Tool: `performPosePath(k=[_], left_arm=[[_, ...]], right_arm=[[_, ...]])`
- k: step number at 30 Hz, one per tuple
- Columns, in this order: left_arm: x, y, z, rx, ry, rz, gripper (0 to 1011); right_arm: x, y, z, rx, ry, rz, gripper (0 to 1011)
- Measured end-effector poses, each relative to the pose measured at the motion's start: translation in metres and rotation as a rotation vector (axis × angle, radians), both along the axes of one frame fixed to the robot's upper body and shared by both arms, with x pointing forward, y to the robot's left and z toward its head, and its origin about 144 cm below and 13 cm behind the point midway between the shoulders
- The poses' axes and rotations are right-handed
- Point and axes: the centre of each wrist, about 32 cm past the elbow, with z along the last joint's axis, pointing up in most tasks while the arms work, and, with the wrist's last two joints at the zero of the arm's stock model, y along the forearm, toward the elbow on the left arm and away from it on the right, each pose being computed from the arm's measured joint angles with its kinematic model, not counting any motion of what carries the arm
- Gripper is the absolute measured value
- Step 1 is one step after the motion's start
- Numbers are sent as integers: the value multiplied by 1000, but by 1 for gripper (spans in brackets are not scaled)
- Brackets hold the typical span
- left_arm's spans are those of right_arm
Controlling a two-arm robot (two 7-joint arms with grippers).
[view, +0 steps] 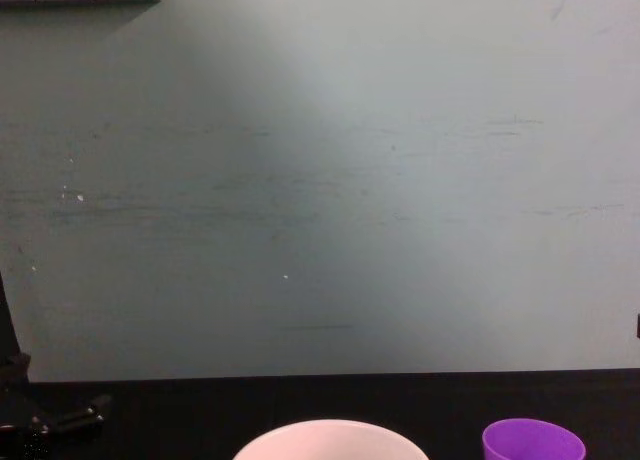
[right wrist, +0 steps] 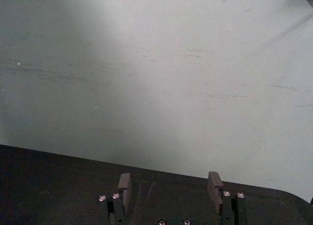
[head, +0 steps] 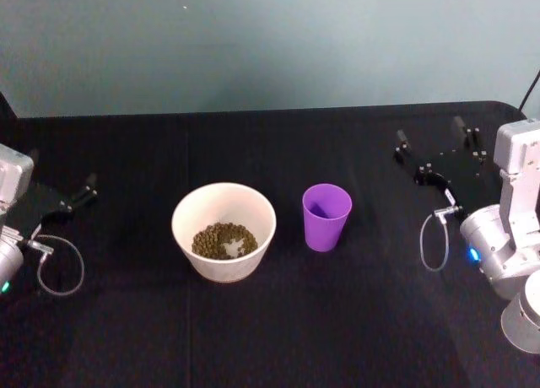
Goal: Pick up the cup and pour the mung beans from the cup into the bowl.
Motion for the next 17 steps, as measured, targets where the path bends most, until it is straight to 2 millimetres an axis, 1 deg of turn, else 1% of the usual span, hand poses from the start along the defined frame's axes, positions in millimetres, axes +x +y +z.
performPosePath(k=[17], left_arm=[[0, 0, 0, 0, 0, 0, 1000]], right_arm=[[-1, 0, 1, 5, 2, 8, 1003]])
